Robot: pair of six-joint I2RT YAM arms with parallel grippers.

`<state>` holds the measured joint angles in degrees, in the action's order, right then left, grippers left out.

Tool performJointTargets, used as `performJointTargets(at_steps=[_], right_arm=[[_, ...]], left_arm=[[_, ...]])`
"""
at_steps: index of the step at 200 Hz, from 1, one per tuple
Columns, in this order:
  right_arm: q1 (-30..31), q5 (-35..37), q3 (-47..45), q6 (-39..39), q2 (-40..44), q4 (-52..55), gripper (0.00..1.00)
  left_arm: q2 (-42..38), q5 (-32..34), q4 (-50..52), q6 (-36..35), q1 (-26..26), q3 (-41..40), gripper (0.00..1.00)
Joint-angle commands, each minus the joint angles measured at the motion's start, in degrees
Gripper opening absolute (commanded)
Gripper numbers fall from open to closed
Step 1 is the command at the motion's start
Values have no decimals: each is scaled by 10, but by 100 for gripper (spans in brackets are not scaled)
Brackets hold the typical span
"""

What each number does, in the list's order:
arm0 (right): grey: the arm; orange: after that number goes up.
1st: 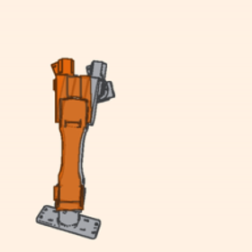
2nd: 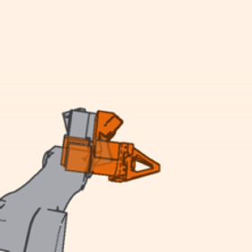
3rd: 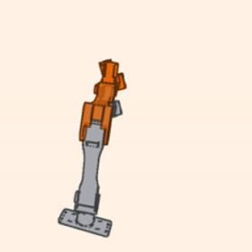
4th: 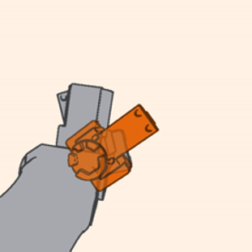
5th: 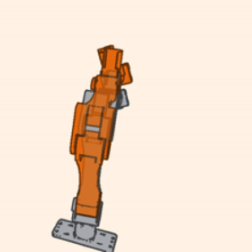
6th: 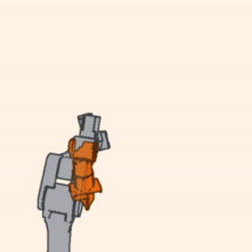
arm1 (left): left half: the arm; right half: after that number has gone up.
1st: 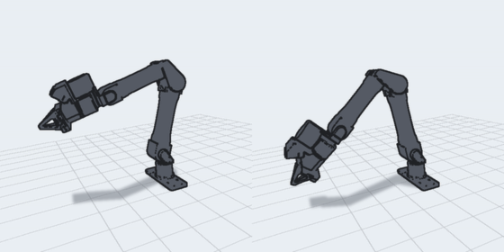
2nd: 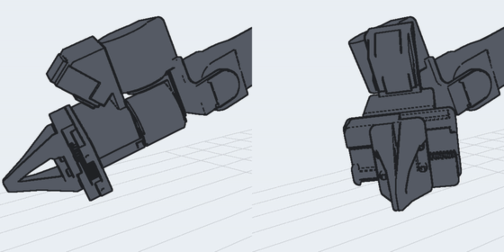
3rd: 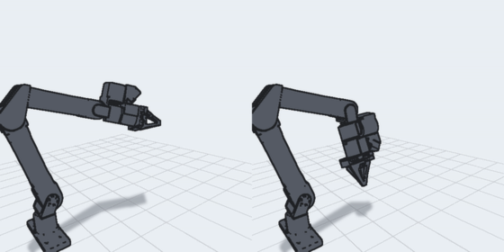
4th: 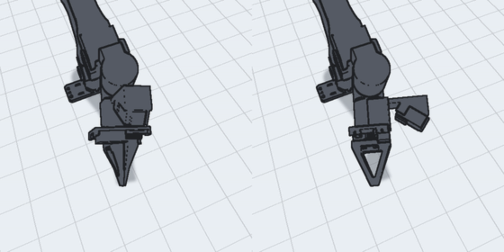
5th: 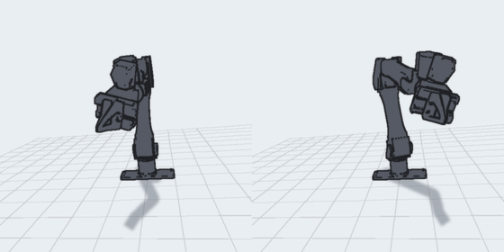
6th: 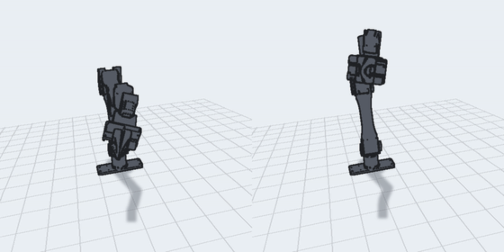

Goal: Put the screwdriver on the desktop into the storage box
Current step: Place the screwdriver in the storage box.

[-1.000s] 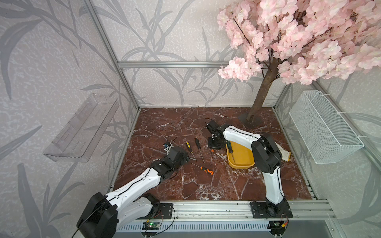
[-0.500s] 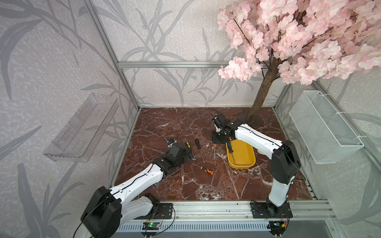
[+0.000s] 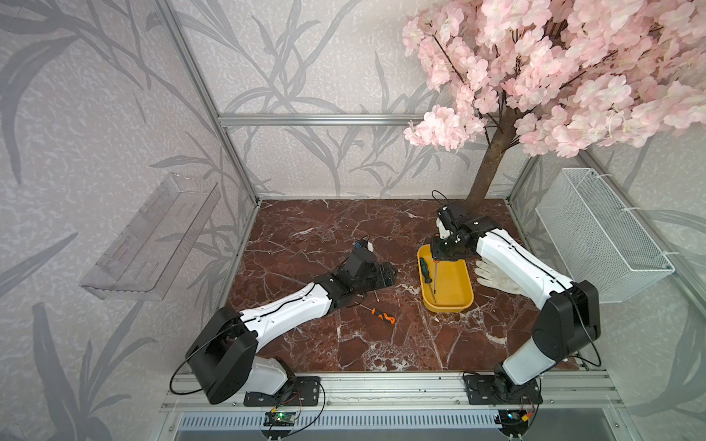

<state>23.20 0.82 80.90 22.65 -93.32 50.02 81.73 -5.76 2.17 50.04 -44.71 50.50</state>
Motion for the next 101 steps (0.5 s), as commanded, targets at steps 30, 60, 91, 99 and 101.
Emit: performJointTargets(at_steps=[30, 60, 91, 99, 101], right_arm=[[-6, 94, -4, -56, -31, 22, 21], [-7, 93, -38, -57, -61, -33, 21], [-8, 93, -53, -57, -90, -59, 22], [-7, 89, -53, -58, -96, -64, 22], [-7, 89, -53, -58, -97, -66, 22]], left_arm=[[53, -65, -42, -34, -38, 40, 87], [73, -69, -30, -49, -54, 52, 87], [73, -67, -31, -42, -55, 39, 88], [71, -64, -32, -41, -55, 35, 88], [70, -63, -32, -41, -56, 34, 88]])
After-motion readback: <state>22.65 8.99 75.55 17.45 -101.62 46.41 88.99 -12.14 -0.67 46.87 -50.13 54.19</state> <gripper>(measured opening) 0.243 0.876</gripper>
